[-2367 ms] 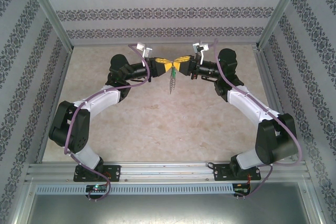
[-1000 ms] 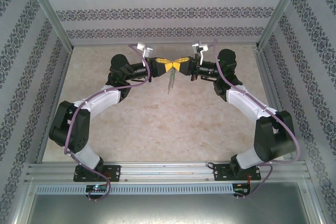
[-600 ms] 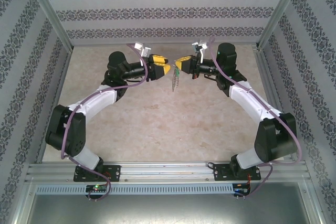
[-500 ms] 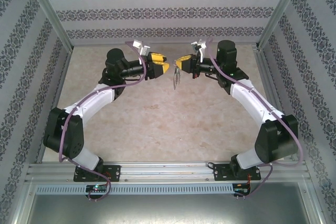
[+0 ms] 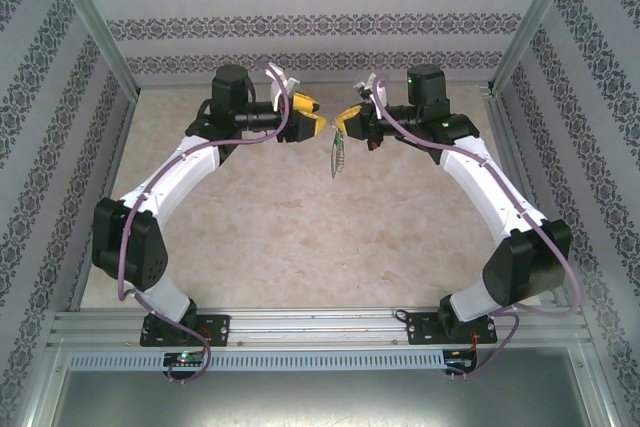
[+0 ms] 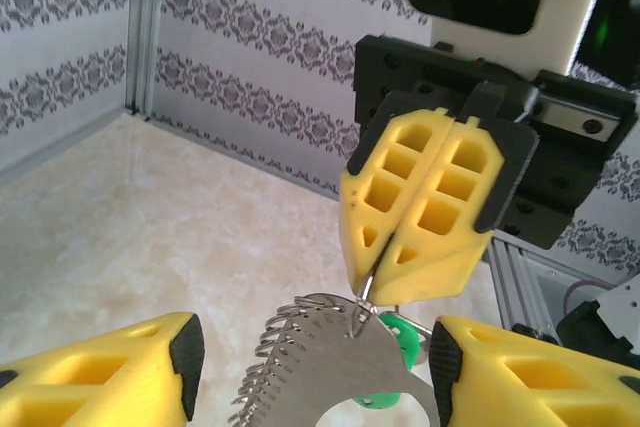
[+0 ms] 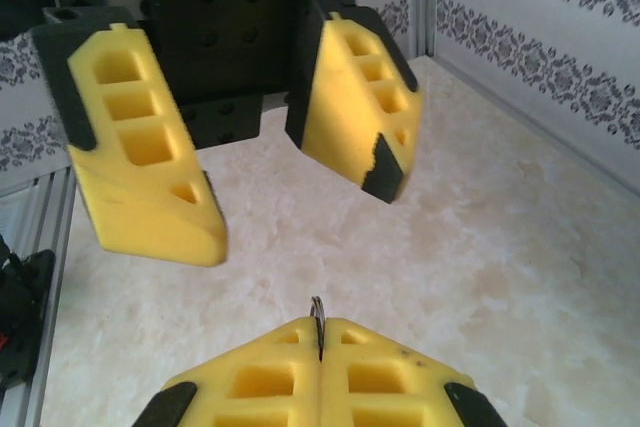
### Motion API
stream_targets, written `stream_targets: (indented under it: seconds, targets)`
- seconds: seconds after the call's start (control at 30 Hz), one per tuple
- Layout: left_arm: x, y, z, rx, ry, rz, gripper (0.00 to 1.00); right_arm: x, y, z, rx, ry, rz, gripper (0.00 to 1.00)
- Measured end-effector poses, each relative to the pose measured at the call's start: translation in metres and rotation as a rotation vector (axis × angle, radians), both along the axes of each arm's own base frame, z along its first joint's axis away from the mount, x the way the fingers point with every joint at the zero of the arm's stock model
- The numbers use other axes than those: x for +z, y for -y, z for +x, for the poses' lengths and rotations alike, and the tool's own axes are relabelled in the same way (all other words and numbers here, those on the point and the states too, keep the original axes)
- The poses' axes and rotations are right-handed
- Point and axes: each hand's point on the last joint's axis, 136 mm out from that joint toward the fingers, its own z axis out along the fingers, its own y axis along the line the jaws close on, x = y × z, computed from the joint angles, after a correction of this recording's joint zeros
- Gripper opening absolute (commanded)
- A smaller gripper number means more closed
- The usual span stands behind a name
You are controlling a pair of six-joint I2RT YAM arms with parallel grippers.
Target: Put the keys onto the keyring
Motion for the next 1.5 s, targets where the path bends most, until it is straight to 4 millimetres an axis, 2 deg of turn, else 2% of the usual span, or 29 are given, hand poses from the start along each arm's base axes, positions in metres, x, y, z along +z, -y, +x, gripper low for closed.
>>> stream_targets:
  seconds: [0.1, 0.17, 0.43, 0.8, 0.93, 1.2, 1.4, 1.5]
  targets:
    - [-0.011, 0.003, 0.002, -0.027, -0.035, 0.024, 0.51, -0.008, 0.0, -0.001, 0.007, -0.022, -0.016, 0.0]
    - [-0.016, 0.004, 0.001, -0.044, -0.054, 0.036, 0.5, -0.011, 0.0, -0.002, 0.01, -0.031, -0.02, 0.0]
    - [-0.011, 0.007, -0.006, -0.108, -0.073, 0.042, 0.51, -0.013, -0.003, -0.003, 0.041, -0.047, -0.01, 0.0]
    - [-0.026, 0.013, -0.007, -0.14, -0.126, 0.055, 0.5, -0.011, -0.005, -0.006, 0.066, -0.049, 0.005, 0.0]
    - [-0.024, 0.018, -0.011, -0.154, -0.122, 0.054, 0.47, -0.011, -0.005, -0.006, 0.066, -0.05, 0.005, 0.0]
    - [-0.019, 0.025, -0.017, -0.183, -0.107, 0.05, 0.27, -0.011, -0.005, -0.006, 0.068, -0.05, 0.007, 0.0]
    - [-0.019, 0.026, -0.02, -0.196, -0.109, 0.049, 0.06, -0.011, -0.004, -0.005, 0.06, -0.05, 0.003, 0.0]
    - [-0.019, 0.025, -0.019, -0.194, -0.107, 0.05, 0.03, -0.011, -0.004, -0.004, 0.057, -0.052, 0.003, 0.0]
